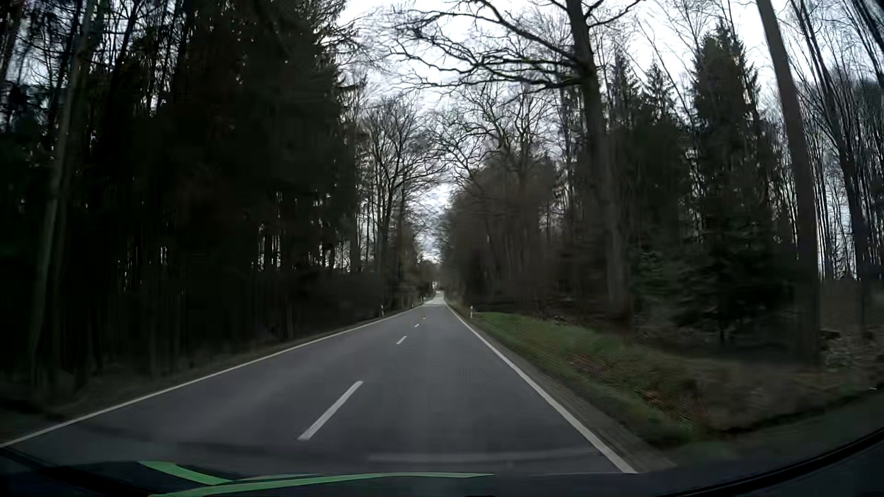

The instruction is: Follow the waypoints while adhering to traffic rules and regulations

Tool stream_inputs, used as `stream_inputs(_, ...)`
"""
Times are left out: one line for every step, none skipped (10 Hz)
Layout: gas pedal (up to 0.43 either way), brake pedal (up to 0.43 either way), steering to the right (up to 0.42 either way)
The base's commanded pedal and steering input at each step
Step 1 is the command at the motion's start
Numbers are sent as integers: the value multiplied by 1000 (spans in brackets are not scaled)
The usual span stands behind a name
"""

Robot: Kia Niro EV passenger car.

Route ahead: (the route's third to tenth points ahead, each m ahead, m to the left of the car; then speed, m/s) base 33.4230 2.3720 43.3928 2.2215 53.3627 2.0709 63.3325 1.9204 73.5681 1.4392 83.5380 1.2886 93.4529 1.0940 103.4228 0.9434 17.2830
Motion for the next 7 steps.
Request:
stream_inputs(240, 0, 0)
stream_inputs(240, 0, -1)
stream_inputs(240, 0, -1)
stream_inputs(240, 0, 0)
stream_inputs(240, 0, -1)
stream_inputs(240, 0, 0)
stream_inputs(228, 0, 0)
